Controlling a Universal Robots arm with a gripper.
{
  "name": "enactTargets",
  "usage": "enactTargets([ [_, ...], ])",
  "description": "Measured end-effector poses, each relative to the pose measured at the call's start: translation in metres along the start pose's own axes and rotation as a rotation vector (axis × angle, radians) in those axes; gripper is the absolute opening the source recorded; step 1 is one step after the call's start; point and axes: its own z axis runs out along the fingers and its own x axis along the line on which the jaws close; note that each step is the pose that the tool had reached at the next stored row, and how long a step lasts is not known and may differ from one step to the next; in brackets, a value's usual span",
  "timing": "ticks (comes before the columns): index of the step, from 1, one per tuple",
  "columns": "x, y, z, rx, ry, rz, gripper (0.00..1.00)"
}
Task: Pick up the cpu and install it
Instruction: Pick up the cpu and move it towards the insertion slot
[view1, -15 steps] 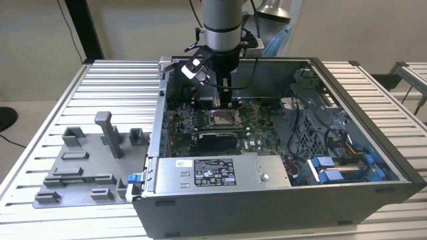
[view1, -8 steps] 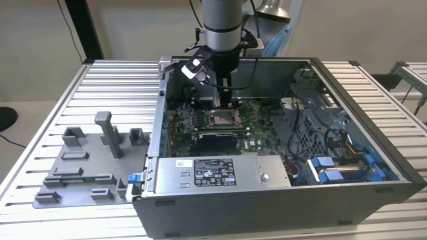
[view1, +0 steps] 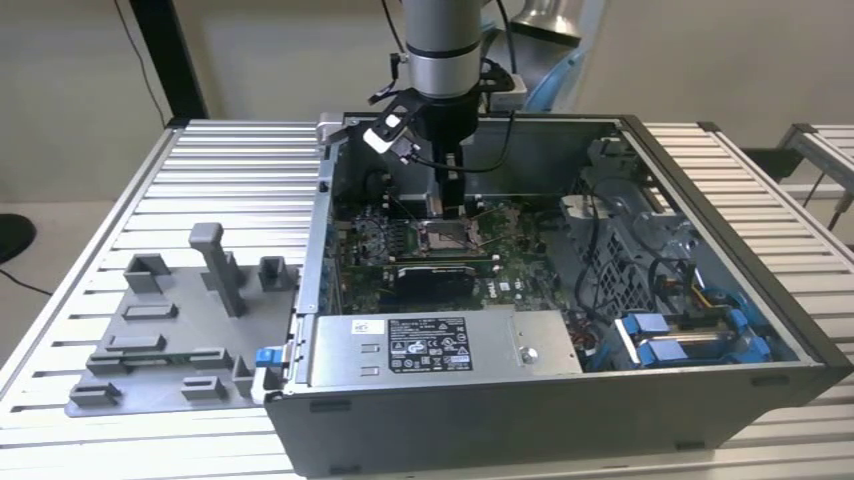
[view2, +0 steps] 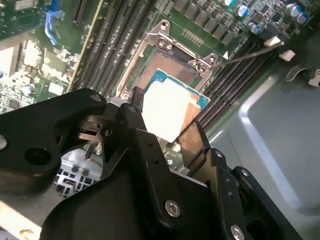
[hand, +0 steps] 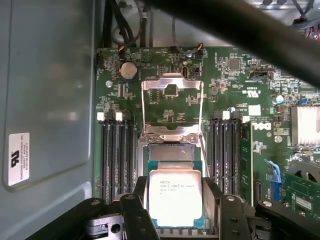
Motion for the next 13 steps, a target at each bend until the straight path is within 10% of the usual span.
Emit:
enactTargets([
  [13,0.0027,-0.0020,0.0139,-0.0300,0.0023,-0.015,0.00],
])
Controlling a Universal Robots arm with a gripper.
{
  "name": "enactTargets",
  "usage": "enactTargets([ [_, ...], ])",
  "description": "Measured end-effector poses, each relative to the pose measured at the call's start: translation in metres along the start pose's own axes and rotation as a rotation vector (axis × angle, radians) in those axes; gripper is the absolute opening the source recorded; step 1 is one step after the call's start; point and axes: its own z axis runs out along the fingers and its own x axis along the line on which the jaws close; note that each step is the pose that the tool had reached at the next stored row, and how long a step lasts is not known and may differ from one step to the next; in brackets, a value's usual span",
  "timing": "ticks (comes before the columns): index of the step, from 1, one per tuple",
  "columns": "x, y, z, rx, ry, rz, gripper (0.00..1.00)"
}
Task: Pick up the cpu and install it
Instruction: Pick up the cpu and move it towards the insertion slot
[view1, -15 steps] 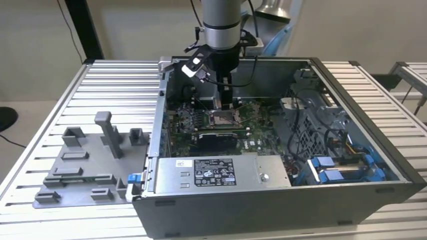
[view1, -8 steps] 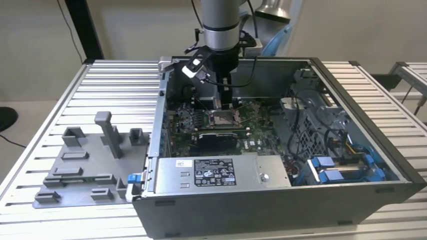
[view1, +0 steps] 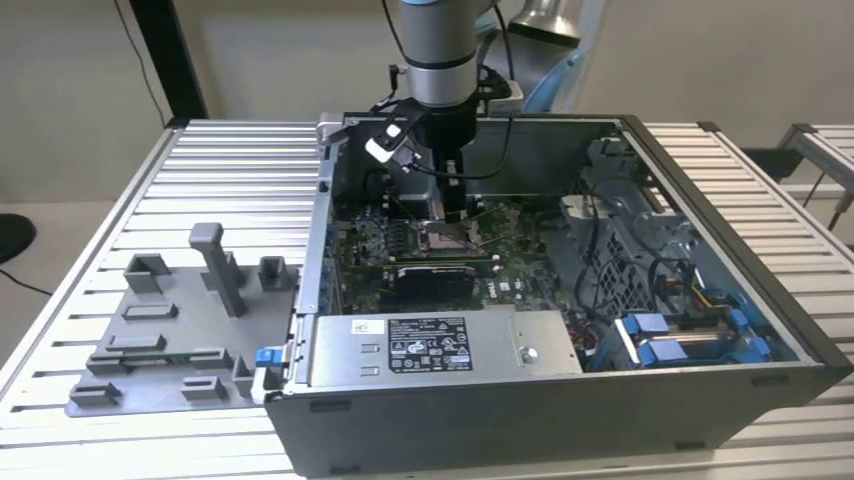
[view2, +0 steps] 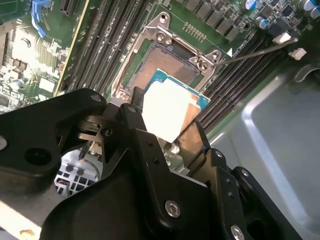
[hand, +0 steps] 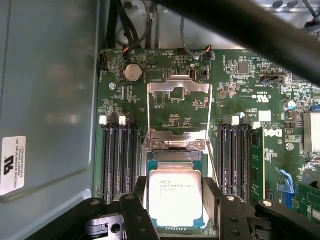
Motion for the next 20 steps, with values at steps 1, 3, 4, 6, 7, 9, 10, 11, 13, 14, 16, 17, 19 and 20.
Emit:
enactTargets([
  [1,0.0000,-0.0002,0.0012,-0.0016,0.0000,0.000,0.00],
  [3,0.0002,-0.0004,0.0031,-0.0027,0.0001,0.000,0.00],
  [4,0.0002,-0.0005,0.0039,-0.0027,0.0000,0.000,0.00],
  [6,0.0003,-0.0007,0.0044,-0.0027,-0.0001,0.000,0.00],
  [7,0.0003,-0.0007,0.0044,-0.0027,-0.0001,0.000,0.00],
  [9,0.0003,-0.0007,0.0046,-0.0027,-0.0002,0.000,0.00],
  [10,0.0004,-0.0008,0.0055,-0.0029,0.0002,0.000,0.00],
  [11,0.0003,-0.0011,0.0070,-0.0030,0.0002,0.000,0.00],
  [13,0.0002,-0.0016,0.0106,-0.0028,0.0000,0.000,0.00],
  [14,0.0001,-0.0019,0.0125,-0.0028,0.0000,0.000,0.00],
  [16,0.0000,-0.0024,0.0157,-0.0028,0.0000,0.000,0.00],
  [17,0.0000,-0.0026,0.0169,-0.0028,0.0000,0.000,0.00],
  [19,-0.0001,-0.0029,0.0189,-0.0028,-0.0001,0.000,0.00],
  [20,-0.0001,-0.0030,0.0197,-0.0028,-0.0003,0.000,0.00],
])
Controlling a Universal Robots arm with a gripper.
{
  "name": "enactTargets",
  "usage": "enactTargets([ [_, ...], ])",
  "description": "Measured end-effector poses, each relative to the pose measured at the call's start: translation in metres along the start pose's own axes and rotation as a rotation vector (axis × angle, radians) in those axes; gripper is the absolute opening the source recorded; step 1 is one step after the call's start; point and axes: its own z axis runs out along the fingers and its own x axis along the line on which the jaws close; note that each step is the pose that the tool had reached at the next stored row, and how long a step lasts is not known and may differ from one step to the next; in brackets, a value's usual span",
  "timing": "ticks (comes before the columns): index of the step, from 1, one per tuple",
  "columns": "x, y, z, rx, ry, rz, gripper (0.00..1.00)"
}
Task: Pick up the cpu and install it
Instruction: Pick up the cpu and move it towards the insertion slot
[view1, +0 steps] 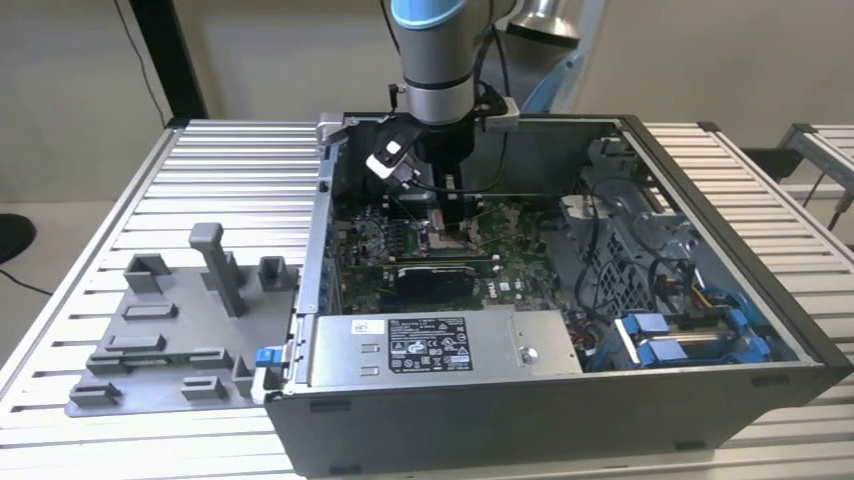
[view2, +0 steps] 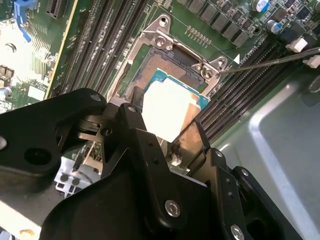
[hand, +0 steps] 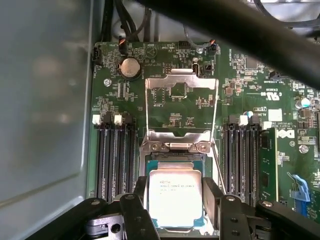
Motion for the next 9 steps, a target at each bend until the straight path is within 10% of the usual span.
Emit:
enactTargets([
  [9,-0.0002,-0.0013,0.0082,0.0000,0.0000,-0.001,0.00],
])
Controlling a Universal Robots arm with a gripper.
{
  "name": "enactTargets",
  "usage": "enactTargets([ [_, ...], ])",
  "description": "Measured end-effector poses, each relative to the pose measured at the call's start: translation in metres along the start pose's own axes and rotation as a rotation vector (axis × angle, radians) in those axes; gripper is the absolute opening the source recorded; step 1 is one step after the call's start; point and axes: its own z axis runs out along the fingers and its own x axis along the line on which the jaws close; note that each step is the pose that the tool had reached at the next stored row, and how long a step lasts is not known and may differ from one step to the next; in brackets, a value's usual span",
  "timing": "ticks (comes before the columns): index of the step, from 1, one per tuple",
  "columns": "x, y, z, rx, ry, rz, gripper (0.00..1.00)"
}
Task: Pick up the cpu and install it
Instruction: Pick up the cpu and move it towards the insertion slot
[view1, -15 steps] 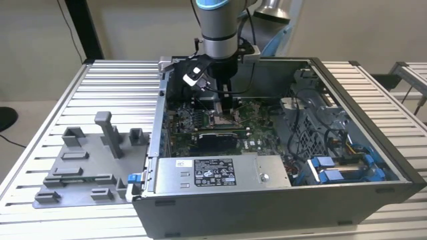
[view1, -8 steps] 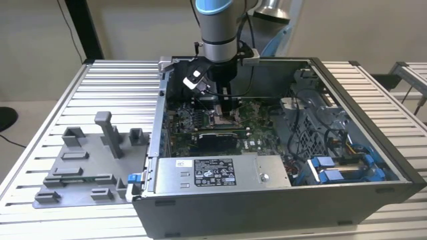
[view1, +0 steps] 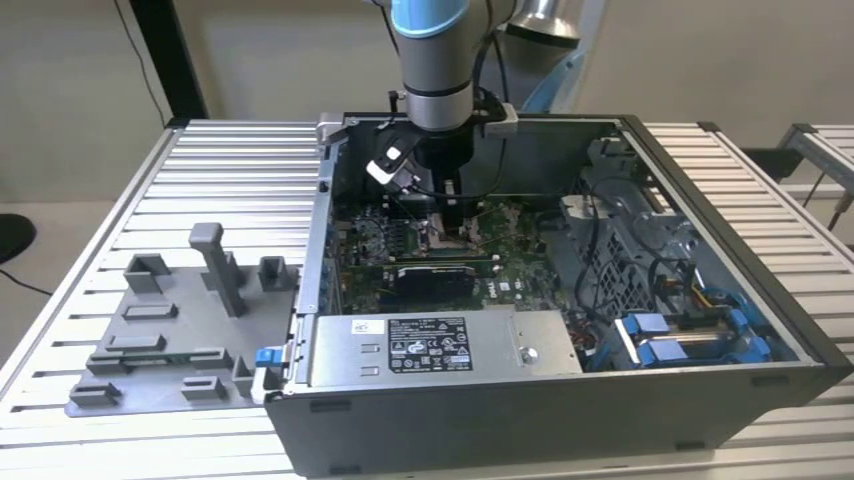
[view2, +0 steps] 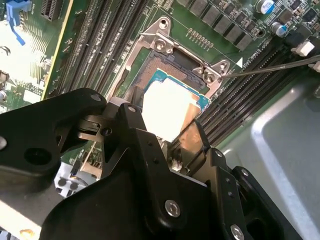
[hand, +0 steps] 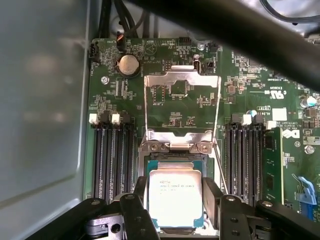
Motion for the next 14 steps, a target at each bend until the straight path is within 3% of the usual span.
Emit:
enactTargets([
  [14,-0.0002,-0.0005,0.0070,0.0001,-0.0001,0.000,0.00],
])
